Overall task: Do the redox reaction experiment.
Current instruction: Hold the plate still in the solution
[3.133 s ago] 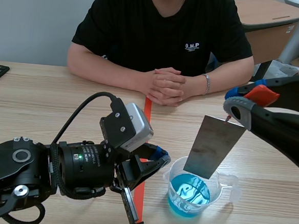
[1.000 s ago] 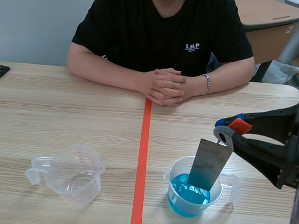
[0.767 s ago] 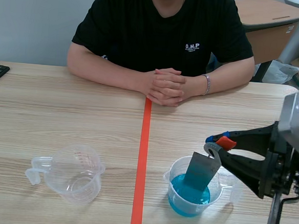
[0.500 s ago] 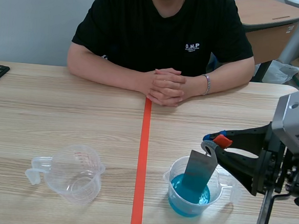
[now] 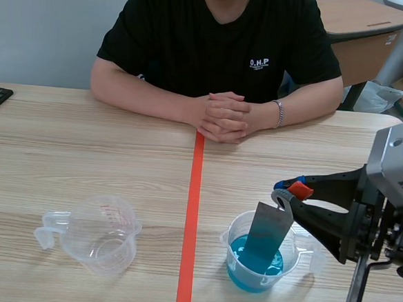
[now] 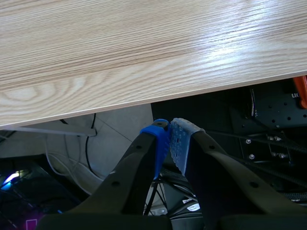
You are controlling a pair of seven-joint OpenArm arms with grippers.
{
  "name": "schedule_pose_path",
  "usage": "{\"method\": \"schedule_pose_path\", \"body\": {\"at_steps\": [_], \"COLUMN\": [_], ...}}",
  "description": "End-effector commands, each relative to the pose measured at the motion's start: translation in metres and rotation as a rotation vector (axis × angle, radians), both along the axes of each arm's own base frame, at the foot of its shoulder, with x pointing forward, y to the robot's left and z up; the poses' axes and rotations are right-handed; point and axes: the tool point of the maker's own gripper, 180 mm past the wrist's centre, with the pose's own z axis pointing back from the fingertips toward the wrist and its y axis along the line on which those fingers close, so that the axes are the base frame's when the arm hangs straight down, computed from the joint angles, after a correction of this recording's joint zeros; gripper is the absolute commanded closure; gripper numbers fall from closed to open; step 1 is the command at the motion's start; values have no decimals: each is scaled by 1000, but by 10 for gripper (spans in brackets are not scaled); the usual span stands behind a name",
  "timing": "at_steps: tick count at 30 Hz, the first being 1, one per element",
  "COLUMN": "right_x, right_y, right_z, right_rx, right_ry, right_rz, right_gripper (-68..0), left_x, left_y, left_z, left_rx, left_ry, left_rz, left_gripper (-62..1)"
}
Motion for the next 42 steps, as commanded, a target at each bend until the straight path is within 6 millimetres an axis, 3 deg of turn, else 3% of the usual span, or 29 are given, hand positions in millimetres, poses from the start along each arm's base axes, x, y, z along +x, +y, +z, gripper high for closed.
{"method": "schedule_pose_path", "body": {"at_steps": [1,27,42], "right_x": [0,0,-14], "right_y": [-1,1,3], "right_z": [3,6,43], "right_rx": [-9,-6,-5], "right_ry": [-10,-18,-87], "right_rz": [10,16,58], "right_gripper": [-17,-17,-17], "left_x": [3,3,3], "left_y": [-2,-2,-2], "left_z": [4,4,4], "left_rx": [-5,-5,-6], "left_ry": [-15,-15,-14], "left_rz": [-8,-8,-8], "left_gripper": [-49,-49,-49]}}
